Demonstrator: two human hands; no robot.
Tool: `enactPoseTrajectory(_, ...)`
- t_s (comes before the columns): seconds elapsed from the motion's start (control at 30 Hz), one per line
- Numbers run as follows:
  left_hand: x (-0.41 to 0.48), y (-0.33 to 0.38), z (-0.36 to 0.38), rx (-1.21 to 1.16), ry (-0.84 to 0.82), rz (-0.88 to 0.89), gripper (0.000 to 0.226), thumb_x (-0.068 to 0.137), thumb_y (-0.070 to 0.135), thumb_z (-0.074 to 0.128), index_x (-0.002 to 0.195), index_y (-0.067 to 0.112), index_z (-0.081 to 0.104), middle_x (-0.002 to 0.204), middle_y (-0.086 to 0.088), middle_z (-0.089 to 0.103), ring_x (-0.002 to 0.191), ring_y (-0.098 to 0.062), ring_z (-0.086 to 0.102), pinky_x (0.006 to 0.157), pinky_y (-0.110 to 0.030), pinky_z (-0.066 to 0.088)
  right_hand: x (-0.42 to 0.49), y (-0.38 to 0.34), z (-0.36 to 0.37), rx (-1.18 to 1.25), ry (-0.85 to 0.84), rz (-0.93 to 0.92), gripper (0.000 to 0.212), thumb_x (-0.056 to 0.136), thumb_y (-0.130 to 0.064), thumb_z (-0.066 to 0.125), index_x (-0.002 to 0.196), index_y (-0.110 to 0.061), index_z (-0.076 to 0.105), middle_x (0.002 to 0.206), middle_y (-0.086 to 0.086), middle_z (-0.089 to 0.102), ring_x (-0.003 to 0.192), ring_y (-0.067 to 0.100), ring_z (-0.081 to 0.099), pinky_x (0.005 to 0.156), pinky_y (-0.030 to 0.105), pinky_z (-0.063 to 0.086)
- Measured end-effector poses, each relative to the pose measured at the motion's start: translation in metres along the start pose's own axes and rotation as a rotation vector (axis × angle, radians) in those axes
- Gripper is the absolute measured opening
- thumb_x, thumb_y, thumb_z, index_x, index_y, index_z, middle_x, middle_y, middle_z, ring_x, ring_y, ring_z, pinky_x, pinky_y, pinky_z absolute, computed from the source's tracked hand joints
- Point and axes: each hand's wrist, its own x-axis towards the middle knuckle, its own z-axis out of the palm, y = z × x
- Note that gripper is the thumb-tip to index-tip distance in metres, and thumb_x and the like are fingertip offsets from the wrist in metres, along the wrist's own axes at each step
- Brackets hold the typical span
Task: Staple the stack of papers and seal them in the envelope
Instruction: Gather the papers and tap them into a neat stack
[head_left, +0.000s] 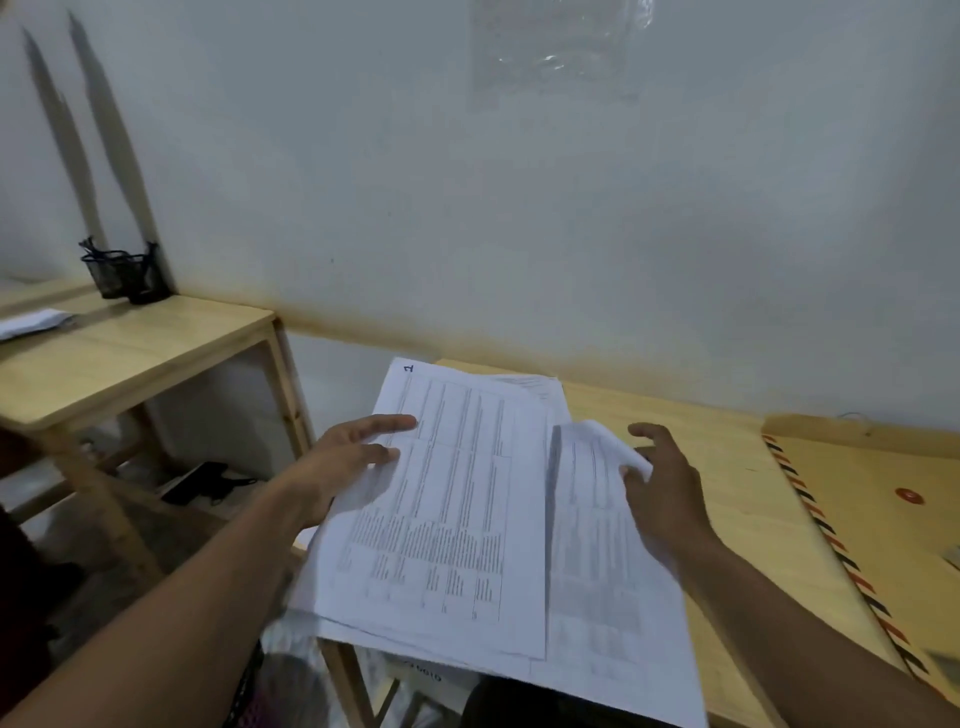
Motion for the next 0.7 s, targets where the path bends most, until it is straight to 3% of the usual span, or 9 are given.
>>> enactPoseTrajectory(0.1, -0.001, 0.004, 0.018, 0.141, -0.008, 0.031, 0.037, 0.097, 0.005, 0.058, 0.110, 0.034, 0.077, 0.126, 0.002, 0.070, 0.105, -0.023, 0.071, 0.088, -0.035, 0.057, 0.010, -0.017, -0.012, 0.352, -0.106, 0.055, 0.041, 0.097, -0.002, 0.051, 0.126, -0.031, 0.051, 0.121, 0.004, 0.064, 0.091, 0.025, 0.067, 0.066, 0.032, 0.052)
enactPoseTrajectory(0.2, 0.002, 0.005, 0.044, 0.179, -0.045, 0.072, 0.036, 0.096, 0.008, 0.061, 0.111, 0.037, 0.076, 0.133, 0.007, 0.064, 0.117, -0.021, 0.063, 0.107, -0.042, 0.048, 0.018, -0.032, -0.013, 0.560, -0.136, 0.133, 0.044, 0.093, -0.004, 0.061, 0.121, -0.036, 0.053, 0.119, 0.004, 0.068, 0.096, 0.029, 0.070, 0.079, 0.047, 0.059)
enactPoseTrajectory(0.27, 0.007, 0.003, 0.061, 0.204, -0.069, 0.099, 0.036, 0.095, 0.010, 0.062, 0.111, 0.039, 0.075, 0.136, 0.009, 0.061, 0.123, -0.019, 0.059, 0.110, -0.042, 0.044, 0.022, -0.040, -0.013, 0.641, -0.109, 0.161, 0.044, 0.090, -0.008, 0.067, 0.121, -0.036, 0.053, 0.115, 0.006, 0.071, 0.092, 0.029, 0.072, 0.072, 0.046, 0.061)
enactPoseTrajectory(0.37, 0.010, 0.001, 0.079, 0.207, -0.031, 0.164, 0.034, 0.094, 0.006, 0.065, 0.109, 0.034, 0.076, 0.131, 0.011, 0.063, 0.114, -0.010, 0.061, 0.093, -0.025, 0.049, 0.021, -0.050, -0.015, 0.734, -0.077, 0.205, 0.028, 0.097, -0.024, 0.059, 0.123, -0.031, 0.052, 0.101, 0.006, 0.072, 0.073, 0.025, 0.067, 0.059, 0.035, 0.053)
enactPoseTrajectory(0.43, 0.011, -0.002, 0.083, 0.238, 0.044, 0.227, 0.032, 0.090, 0.003, 0.069, 0.104, 0.031, 0.076, 0.125, 0.011, 0.065, 0.115, -0.011, 0.060, 0.092, -0.023, 0.047, 0.021, -0.049, -0.015, 0.835, -0.079, 0.237, 0.025, 0.099, -0.039, 0.053, 0.121, -0.028, 0.052, 0.103, 0.003, 0.066, 0.073, 0.023, 0.062, 0.064, 0.036, 0.051)
enactPoseTrajectory(0.5, 0.013, -0.006, 0.078, 0.261, 0.091, 0.248, 0.034, 0.086, 0.001, 0.073, 0.101, 0.031, 0.076, 0.119, 0.012, 0.068, 0.114, -0.015, 0.062, 0.097, -0.028, 0.047, 0.019, -0.045, -0.011, 0.731, -0.097, 0.187, 0.034, 0.094, -0.042, 0.062, 0.123, -0.031, 0.048, 0.108, 0.003, 0.068, 0.081, 0.023, 0.066, 0.075, 0.041, 0.054)
enactPoseTrajectory(0.53, 0.012, -0.007, 0.073, 0.248, 0.084, 0.232, 0.034, 0.083, 0.001, 0.075, 0.101, 0.031, 0.077, 0.119, 0.010, 0.069, 0.113, -0.018, 0.064, 0.100, -0.032, 0.049, 0.016, -0.043, -0.007, 0.593, -0.108, 0.124, 0.039, 0.092, -0.034, 0.067, 0.124, -0.034, 0.045, 0.108, 0.004, 0.069, 0.085, 0.023, 0.069, 0.079, 0.042, 0.056)
enactPoseTrajectory(0.63, 0.013, -0.010, 0.055, 0.003, 0.029, 0.102, 0.038, 0.078, -0.004, 0.077, 0.109, 0.018, 0.078, 0.127, -0.008, 0.069, 0.114, -0.031, 0.068, 0.106, -0.046, 0.049, 0.010, -0.042, 0.008, 0.437, -0.098, 0.040, 0.043, 0.092, -0.003, 0.058, 0.118, -0.035, 0.046, 0.104, 0.006, 0.068, 0.085, 0.023, 0.068, 0.068, 0.038, 0.054)
enactPoseTrajectory(0.7, 0.010, -0.009, 0.045, -0.078, 0.033, 0.025, 0.033, 0.086, -0.010, 0.068, 0.112, 0.009, 0.075, 0.117, -0.012, 0.074, 0.101, -0.028, 0.074, 0.098, -0.040, 0.055, 0.009, -0.046, 0.022, 0.470, -0.101, 0.050, 0.034, 0.093, 0.000, 0.052, 0.109, -0.030, 0.053, 0.102, 0.004, 0.065, 0.082, 0.023, 0.064, 0.062, 0.034, 0.051)
